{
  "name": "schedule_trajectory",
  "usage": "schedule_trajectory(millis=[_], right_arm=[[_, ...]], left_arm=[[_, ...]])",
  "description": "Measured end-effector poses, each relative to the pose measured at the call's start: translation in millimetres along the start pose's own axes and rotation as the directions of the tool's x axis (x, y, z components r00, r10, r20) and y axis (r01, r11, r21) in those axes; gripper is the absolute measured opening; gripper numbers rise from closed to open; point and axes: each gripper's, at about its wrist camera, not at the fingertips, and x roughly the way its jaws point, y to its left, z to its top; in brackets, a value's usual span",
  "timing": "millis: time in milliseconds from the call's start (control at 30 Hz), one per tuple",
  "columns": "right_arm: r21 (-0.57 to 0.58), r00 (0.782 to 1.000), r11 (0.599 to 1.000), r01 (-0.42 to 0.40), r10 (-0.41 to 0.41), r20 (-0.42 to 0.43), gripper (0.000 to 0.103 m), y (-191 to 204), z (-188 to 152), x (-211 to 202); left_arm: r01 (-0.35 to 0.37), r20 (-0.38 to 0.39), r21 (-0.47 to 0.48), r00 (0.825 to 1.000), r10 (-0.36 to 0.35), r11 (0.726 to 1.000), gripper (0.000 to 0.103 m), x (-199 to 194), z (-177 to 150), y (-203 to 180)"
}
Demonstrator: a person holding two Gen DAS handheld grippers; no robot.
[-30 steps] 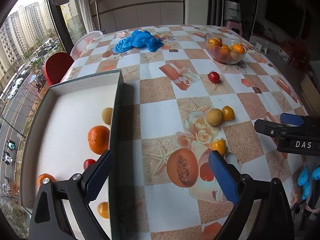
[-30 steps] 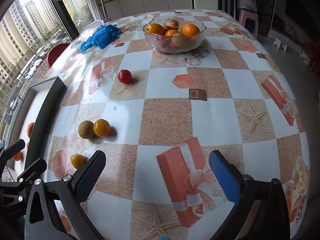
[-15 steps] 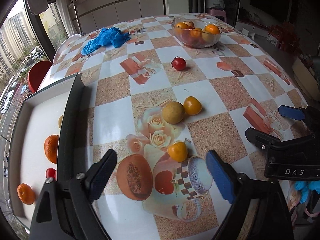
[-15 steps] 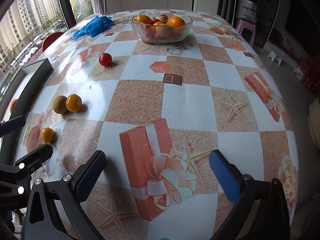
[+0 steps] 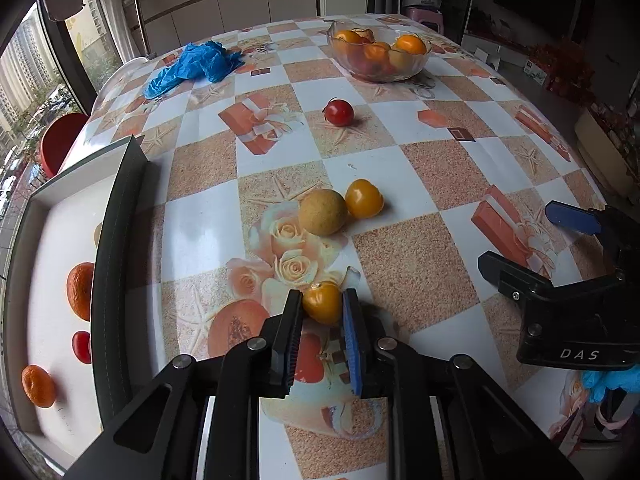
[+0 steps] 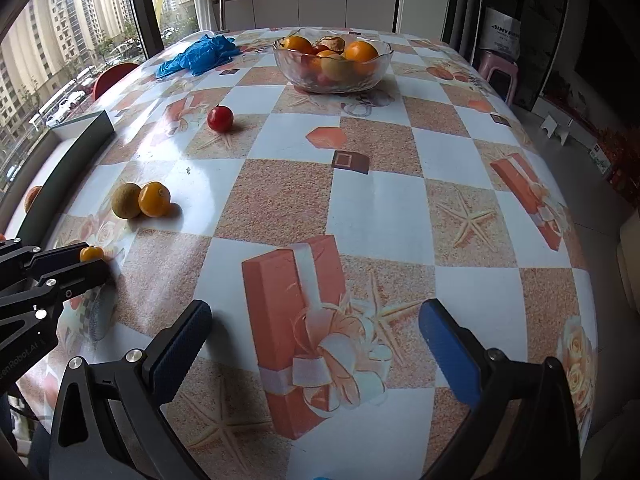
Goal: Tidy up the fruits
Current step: 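Grasp a yellow cherry tomato with the left tool while the right tool grasps a red tomato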
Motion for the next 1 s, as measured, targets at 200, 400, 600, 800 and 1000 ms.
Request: schedule_trajectory(millis=[200, 400, 600, 800, 1000], right_arm=[[0.035, 1.000, 0.999, -0.003, 0.004, -0.025, 0.103, 6, 4, 0], [0.033, 0.994, 0.994, -0.104, 0.103, 0.019, 0.101, 26, 30, -6], [0.052, 0.992, 0.991, -0.124, 0.124, 0.006, 0.098, 43, 73, 8], [0.061, 0.995, 0.993, -0.097, 0.099, -0.033, 0.091, 56, 111, 41], [0.032, 0.993, 0.995, -0.097, 0.099, -0.058, 0.073, 71, 129, 66]], left_arm=[[-0.010, 0.006, -0.056, 1.000, 0.010, 0.998, 0.022, -5, -11, 30], [-0.021, 0.010, -0.090, 1.000, 0.022, 0.996, 0.022, -6, -14, 50], [-0.018, 0.027, -0.069, 0.999, 0.020, 0.997, 0.022, -6, -15, 50], [-0.001, 0.034, -0.061, 0.999, 0.003, 0.998, 0.022, -6, -15, 52], [0.017, 0.034, -0.071, 0.999, -0.014, 0.997, 0.022, -6, -15, 55]])
